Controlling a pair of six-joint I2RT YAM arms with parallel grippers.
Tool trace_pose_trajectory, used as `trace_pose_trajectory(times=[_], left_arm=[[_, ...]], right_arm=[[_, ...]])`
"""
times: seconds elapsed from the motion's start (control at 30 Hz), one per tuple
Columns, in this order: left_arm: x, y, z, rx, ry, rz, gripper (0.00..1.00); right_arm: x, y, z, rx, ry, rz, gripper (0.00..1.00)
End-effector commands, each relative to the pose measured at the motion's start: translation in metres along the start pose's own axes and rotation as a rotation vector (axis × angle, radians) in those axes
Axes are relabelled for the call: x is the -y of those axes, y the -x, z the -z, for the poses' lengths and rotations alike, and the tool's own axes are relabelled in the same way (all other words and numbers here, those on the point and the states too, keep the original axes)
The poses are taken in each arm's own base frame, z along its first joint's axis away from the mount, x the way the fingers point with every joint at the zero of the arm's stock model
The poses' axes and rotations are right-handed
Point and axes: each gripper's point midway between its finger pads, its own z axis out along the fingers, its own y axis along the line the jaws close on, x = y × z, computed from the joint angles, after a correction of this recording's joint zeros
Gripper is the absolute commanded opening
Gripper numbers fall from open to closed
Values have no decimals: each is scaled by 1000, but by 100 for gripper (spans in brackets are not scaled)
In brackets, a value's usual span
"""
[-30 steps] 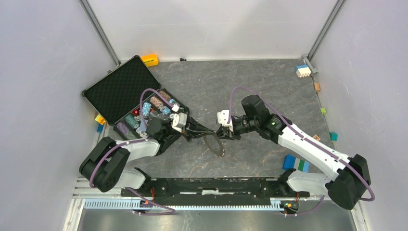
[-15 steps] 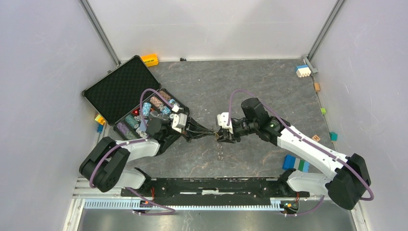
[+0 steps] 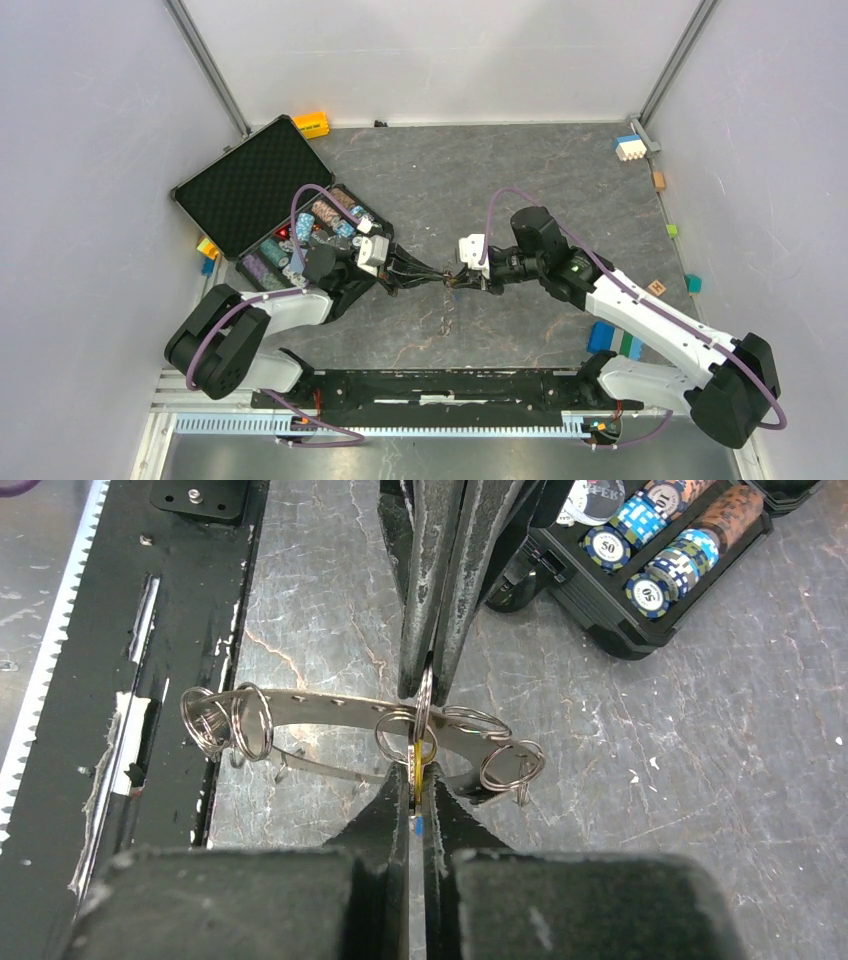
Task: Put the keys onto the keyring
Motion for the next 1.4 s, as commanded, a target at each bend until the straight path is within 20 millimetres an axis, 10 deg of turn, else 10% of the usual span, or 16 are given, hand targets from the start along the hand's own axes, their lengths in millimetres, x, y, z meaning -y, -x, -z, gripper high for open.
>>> trace_pose_trajectory(times=[0.0,1.37], left_arm=[[1,16,0,46,-5,-72,2],[1,-1,1,-12,-31,-73,2]], right_arm=[[8,9,6,19,-52,42,0],[14,24,21,-66,-45,26,0]])
